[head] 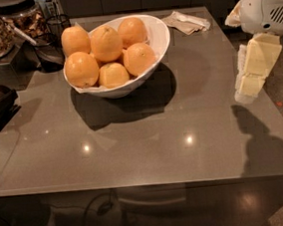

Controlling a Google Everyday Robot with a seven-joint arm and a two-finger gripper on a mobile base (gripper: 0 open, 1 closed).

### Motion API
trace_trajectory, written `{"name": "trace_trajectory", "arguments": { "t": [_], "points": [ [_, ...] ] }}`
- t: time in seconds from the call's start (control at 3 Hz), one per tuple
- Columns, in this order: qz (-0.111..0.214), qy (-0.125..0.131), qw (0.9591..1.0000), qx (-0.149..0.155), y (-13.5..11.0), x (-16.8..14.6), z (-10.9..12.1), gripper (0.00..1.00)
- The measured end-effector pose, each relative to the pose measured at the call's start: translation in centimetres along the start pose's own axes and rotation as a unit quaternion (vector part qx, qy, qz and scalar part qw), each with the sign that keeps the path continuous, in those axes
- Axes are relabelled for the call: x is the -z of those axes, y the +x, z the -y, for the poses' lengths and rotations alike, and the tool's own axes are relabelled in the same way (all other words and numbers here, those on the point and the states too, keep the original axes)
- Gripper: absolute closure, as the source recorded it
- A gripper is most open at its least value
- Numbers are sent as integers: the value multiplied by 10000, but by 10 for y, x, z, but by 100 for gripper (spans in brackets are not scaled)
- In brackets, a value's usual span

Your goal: Pick orange from white bowl

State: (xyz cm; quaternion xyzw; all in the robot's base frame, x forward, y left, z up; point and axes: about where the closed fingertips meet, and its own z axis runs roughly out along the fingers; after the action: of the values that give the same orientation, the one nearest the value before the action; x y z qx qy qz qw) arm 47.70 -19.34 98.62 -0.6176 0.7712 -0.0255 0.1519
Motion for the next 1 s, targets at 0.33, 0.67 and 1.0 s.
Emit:
{"name": "trace_trajectory", "arguments": {
  "t": [0.33, 0.67, 1.0],
  "points": [
    [-33, -134, 9993, 345, -24, -7, 10, 0],
    [26, -44, 9994, 347, -27, -7, 14, 0],
    [330, 182, 9978, 537, -49, -11, 34, 0]
  ]
}}
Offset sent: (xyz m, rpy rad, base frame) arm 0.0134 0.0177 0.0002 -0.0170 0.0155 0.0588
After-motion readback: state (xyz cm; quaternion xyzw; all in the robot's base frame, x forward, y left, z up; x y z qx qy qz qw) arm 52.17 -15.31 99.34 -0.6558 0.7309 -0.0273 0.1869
